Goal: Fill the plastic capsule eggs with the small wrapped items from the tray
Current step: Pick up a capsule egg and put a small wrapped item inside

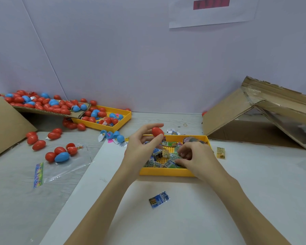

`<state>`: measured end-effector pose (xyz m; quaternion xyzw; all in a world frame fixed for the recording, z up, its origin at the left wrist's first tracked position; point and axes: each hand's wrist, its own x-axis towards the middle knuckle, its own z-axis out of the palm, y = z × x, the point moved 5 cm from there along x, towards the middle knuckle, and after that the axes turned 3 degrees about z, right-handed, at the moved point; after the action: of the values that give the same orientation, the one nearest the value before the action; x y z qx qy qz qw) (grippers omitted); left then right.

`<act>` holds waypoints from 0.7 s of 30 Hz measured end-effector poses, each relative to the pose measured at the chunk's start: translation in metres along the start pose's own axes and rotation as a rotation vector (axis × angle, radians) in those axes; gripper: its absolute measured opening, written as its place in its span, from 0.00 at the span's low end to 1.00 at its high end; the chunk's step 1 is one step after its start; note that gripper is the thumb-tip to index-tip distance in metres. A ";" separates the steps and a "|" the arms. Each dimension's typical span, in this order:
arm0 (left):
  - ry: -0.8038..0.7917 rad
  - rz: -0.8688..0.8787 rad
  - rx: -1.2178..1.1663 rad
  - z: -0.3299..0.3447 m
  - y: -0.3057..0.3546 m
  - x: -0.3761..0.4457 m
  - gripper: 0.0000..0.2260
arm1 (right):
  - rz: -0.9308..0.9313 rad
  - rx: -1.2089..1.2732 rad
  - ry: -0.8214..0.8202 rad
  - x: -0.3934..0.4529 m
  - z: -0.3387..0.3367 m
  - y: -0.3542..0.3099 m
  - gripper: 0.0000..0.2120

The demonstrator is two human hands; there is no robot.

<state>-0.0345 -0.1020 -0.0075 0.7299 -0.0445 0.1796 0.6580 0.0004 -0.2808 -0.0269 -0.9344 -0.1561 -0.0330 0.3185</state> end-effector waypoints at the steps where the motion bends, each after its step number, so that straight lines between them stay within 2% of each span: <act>1: -0.004 0.002 0.008 0.000 0.000 0.000 0.11 | 0.003 -0.023 -0.017 0.002 0.000 -0.001 0.13; 5: 0.002 -0.019 -0.044 0.004 -0.001 0.000 0.09 | 0.036 -0.058 -0.077 0.004 0.004 -0.004 0.11; 7: 0.006 -0.011 -0.006 0.006 -0.002 0.000 0.10 | 0.047 -0.021 -0.049 0.003 0.003 -0.003 0.09; 11: -0.022 0.130 0.289 0.006 0.000 -0.004 0.10 | 0.005 0.080 0.056 -0.002 -0.002 -0.002 0.05; 13: -0.056 0.164 0.328 0.009 0.001 -0.007 0.09 | -0.044 0.127 0.128 -0.003 -0.006 -0.004 0.02; 15: -0.075 0.191 0.354 0.011 0.002 -0.008 0.09 | -0.087 0.147 0.164 -0.004 -0.010 -0.006 0.06; 18: -0.101 0.262 0.428 0.013 0.000 -0.008 0.03 | -0.127 0.212 0.137 -0.005 -0.012 -0.009 0.09; 21: -0.123 0.343 0.492 0.015 0.001 -0.009 0.09 | -0.143 0.255 0.085 -0.006 -0.013 -0.010 0.12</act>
<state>-0.0401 -0.1185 -0.0103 0.8586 -0.1623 0.2489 0.4178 -0.0077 -0.2825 -0.0112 -0.8705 -0.2119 -0.0749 0.4379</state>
